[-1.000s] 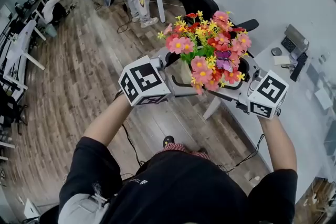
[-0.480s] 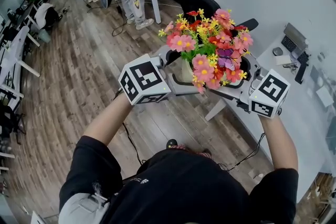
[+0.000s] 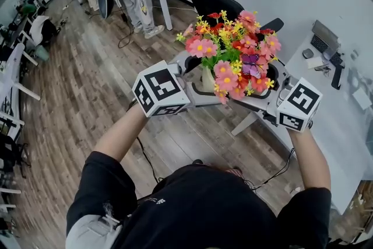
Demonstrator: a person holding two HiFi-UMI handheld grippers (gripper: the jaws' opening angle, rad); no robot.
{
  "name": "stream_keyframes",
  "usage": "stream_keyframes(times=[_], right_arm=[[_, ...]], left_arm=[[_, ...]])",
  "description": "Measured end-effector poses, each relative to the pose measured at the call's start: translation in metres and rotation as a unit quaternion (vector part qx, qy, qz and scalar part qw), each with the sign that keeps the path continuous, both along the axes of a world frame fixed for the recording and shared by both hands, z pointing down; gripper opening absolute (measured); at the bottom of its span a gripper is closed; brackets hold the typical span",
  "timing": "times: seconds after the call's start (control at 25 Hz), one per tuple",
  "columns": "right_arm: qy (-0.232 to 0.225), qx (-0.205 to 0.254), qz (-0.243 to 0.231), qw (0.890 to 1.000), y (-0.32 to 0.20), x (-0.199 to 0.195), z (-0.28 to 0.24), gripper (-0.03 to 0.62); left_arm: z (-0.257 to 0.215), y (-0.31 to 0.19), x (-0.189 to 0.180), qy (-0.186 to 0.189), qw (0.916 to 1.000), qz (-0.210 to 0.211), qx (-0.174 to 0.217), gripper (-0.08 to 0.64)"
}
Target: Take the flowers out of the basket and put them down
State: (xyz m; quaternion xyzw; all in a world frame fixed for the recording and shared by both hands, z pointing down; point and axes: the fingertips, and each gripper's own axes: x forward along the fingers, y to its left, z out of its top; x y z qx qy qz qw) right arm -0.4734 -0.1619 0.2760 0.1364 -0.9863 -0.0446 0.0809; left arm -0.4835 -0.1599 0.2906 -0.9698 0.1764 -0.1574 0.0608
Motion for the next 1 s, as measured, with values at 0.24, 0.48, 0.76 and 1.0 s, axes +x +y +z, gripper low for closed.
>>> stream_keyframes(times=[0.24,0.48,0.76,1.0], right_arm=[[0.002,-0.001,0.035,0.999,-0.001,0.005,0.002,0.443],[0.0,-0.005,0.064,0.998,-0.011,0.034,0.004,0.443],[-0.007,-0.007,0.091,0.996,-0.02,0.068,0.0,0.443],[-0.01,-0.004,0.113,0.994,-0.024,0.109,-0.005,0.443]], left_arm=[[0.003,-0.002,0.005,0.007,0.9993,0.036,-0.002,0.462],[0.004,-0.012,0.034,0.013,0.9977,0.066,-0.007,0.462],[0.001,-0.021,0.068,0.012,0.9956,0.093,-0.008,0.463],[-0.004,-0.027,0.108,0.014,0.9933,0.115,-0.005,0.462]])
